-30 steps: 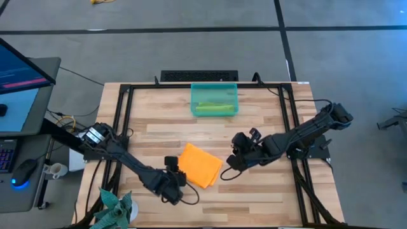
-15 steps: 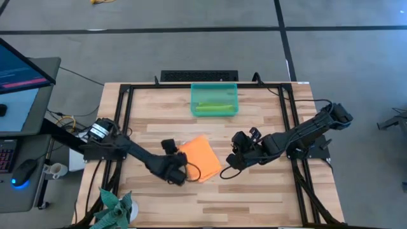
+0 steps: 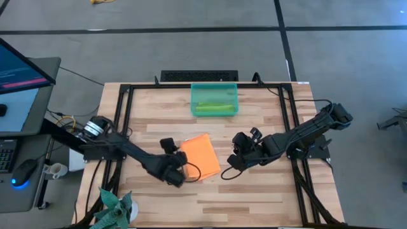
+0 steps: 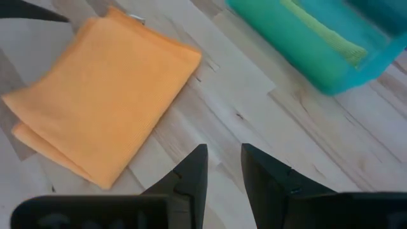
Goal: Roll microfiber towels into tight, uniform cylinder then place into a basket
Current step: Roll the yellow microfiber towel
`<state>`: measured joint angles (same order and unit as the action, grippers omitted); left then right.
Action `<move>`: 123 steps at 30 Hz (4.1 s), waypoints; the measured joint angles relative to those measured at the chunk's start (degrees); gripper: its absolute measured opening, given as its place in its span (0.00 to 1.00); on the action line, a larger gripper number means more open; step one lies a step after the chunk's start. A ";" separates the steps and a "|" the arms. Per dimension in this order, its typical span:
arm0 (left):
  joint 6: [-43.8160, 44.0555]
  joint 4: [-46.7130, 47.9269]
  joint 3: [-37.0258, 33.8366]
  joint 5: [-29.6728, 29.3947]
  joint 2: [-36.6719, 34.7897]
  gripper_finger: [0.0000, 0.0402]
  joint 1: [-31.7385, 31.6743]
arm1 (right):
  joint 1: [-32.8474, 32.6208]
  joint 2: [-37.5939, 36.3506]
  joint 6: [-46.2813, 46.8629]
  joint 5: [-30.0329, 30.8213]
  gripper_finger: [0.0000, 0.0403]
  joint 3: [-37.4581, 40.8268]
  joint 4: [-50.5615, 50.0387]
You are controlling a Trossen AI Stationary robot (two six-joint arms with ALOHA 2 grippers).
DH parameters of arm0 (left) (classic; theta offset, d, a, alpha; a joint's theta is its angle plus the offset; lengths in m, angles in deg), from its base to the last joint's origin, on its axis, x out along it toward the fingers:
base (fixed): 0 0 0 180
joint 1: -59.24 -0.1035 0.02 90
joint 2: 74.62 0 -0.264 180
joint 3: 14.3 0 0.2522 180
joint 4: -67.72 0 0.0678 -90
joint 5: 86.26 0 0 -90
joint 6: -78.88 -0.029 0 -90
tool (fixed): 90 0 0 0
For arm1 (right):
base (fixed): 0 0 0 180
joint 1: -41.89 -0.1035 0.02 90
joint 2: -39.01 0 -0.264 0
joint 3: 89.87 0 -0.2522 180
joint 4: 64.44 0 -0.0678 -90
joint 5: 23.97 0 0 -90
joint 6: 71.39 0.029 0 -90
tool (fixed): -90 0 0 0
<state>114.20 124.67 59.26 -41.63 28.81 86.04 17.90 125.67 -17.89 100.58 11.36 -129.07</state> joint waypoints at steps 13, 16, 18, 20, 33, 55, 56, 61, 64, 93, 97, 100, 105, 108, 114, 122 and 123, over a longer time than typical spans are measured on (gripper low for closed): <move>-1.82 -16.22 -1.01 3.16 -1.93 0.39 6.04 | 0.00 0.00 0.00 0.03 0.29 0.00 0.81; -5.02 -21.89 -1.11 3.33 -0.29 0.39 4.93 | 0.00 0.02 0.00 0.03 0.29 0.00 1.01; -8.11 -24.52 -1.18 3.72 0.80 0.39 3.85 | 0.00 0.02 -0.01 0.03 0.29 0.01 1.38; -11.14 -27.87 -1.16 5.87 1.99 0.39 2.60 | 0.00 0.02 -0.08 0.06 0.29 0.02 1.49; -26.13 -28.35 -1.16 11.67 5.47 0.39 -3.85 | 0.00 0.02 -1.53 0.08 0.29 0.04 2.29; -33.58 -21.22 3.32 0.99 -1.59 0.39 0.37 | -0.06 0.02 -4.60 0.03 0.29 0.04 2.13; -31.91 -19.61 3.82 1.03 -2.34 0.39 1.40 | -0.17 0.02 -5.13 0.03 0.29 0.04 2.14; -25.37 -12.89 5.23 0.47 -4.32 0.39 8.08 | -2.42 0.05 -11.66 0.50 0.29 0.04 3.62; -22.59 -10.92 5.57 -2.05 -4.28 0.39 12.85 | -5.21 1.38 -14.91 0.73 0.29 0.01 5.01; -11.51 -13.00 5.05 1.47 -4.02 0.39 19.32 | -16.36 21.32 -33.38 7.57 0.29 -2.36 16.72; -10.83 -18.18 0.76 -0.70 -3.99 0.39 19.30 | -15.74 21.24 -33.32 7.53 0.29 -2.36 12.53; -10.64 -24.28 -2.74 -1.81 -3.97 0.39 19.05 | -15.10 21.24 -32.61 7.47 0.29 -2.34 8.11; -13.93 -28.74 -4.44 -2.42 -3.95 0.39 17.88 | -13.05 16.20 -27.63 7.06 0.29 0.17 2.47; -14.82 -28.82 -4.48 -2.40 -3.95 0.39 16.55 | -12.41 9.60 -25.98 7.40 0.29 4.61 3.23; -17.19 -30.87 -4.51 2.05 -3.95 0.39 14.23 | -12.41 -3.88 -23.51 7.43 0.29 16.34 17.44; -16.54 -31.18 -4.51 4.49 -3.95 0.39 12.44 | -12.69 -8.88 -26.99 5.95 0.29 26.21 37.31; -16.54 -31.20 -4.51 4.53 -3.95 0.39 12.42 | -12.71 -8.35 -26.99 6.00 0.29 26.23 38.19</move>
<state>97.66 93.47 54.75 -37.10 24.87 98.46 5.19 117.31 -44.89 106.58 37.59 -90.88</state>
